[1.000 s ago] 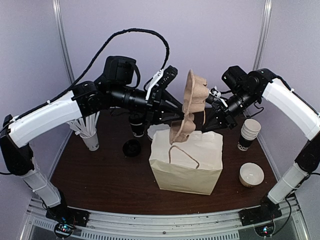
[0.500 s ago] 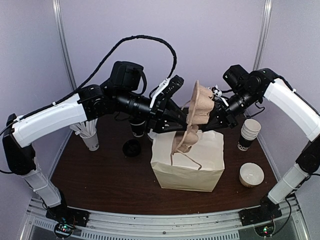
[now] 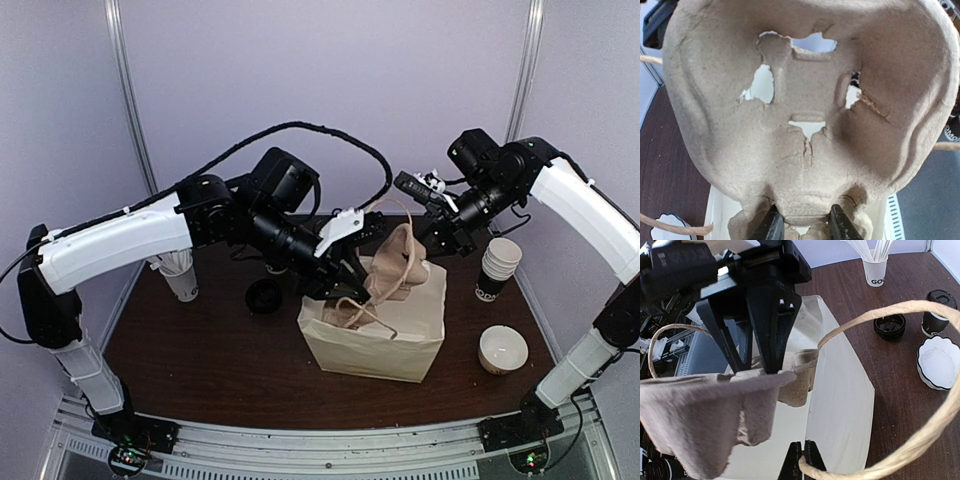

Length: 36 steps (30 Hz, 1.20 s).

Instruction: Pack the takeout coffee

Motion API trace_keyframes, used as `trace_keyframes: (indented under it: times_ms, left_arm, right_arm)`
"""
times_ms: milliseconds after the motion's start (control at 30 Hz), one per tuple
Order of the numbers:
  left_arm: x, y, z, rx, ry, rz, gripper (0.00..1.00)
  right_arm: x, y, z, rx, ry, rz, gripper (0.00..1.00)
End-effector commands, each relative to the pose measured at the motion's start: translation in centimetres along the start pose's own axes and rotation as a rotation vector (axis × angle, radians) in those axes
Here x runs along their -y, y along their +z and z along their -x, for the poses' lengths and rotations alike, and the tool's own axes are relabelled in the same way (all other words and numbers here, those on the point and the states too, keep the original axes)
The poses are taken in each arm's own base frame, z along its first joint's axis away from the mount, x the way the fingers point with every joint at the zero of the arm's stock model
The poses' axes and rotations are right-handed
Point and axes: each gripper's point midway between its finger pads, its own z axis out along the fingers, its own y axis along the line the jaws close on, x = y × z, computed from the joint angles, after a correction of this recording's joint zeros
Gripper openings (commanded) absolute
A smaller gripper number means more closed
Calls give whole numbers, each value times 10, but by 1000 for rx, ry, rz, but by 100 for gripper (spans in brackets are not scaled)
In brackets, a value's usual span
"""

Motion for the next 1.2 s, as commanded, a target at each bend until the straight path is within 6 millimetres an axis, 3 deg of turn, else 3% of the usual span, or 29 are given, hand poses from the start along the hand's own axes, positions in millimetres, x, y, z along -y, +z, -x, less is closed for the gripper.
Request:
trace_keyframes:
  times_ms: [0, 133, 567, 700, 800, 933, 1067, 1167]
  left_arm:
    - [-4, 7, -24, -171, 80, 57, 30]
    - [-4, 17, -45, -305, 106, 70, 30]
    - [-10, 42, -77, -549, 150, 109, 29]
    - [-12, 44, -79, -586, 123, 108, 29]
    - [-14, 44, -81, -611, 112, 112, 30]
    - [-13, 40, -86, -637, 97, 117, 30]
    - [-12, 33, -95, -685, 72, 124, 30]
    - [-14, 31, -101, -712, 66, 139, 30]
  right_arm:
    - [-7, -2, 2, 18, -17, 3, 0]
    - [-7, -1, 1, 15, -15, 6, 0]
    - [-4, 1, 1, 21, -8, 1, 1]
    - [-1, -2, 4, 18, 4, -21, 29]
    - [-1, -12, 8, 27, 7, -47, 41]
    - [-8, -39, 19, 73, -2, -87, 54]
    - [-19, -63, 25, 112, -23, -129, 61]
    - [-31, -71, 22, 118, -73, -154, 58]
